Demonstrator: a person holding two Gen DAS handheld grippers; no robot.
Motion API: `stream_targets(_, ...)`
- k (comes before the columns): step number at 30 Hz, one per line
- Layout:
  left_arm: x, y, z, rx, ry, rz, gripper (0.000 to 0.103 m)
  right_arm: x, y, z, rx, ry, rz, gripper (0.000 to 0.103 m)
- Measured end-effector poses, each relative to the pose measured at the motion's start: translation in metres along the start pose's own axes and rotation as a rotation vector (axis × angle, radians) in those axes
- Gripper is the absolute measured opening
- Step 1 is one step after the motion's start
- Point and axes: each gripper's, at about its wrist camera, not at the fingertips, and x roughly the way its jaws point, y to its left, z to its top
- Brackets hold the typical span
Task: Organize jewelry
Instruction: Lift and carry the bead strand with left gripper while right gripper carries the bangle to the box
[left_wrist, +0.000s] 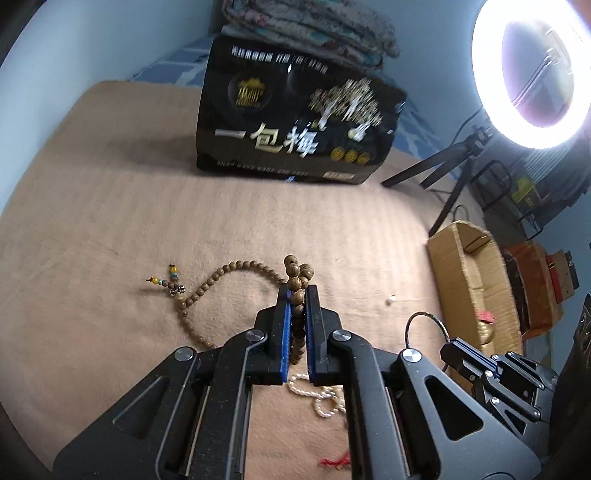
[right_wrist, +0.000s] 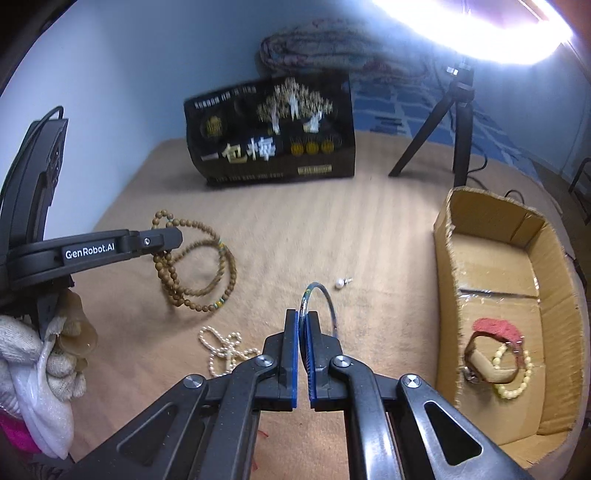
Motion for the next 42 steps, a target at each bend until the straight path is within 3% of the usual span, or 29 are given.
stream_targets(17,-0.077,-0.062,0.001,0.061,-0.113,-0.139,0.004,-0.091,-0.041,-0.003,0.052,-0.168,-0.03,0.001)
stream_targets(26,-0.119,-0.12,0.003,0.133,-0.168,-0.251,0.004,-0.126,-0.083,-0.015,0.104,-0.21,-0.072,0.001)
stream_targets(42,-0.118,-0.231,-0.005,0.252,-0.144,-0.377,0.004,-0.141,-0.148,-0.035,0.193,-0.194,-0.119,0.001)
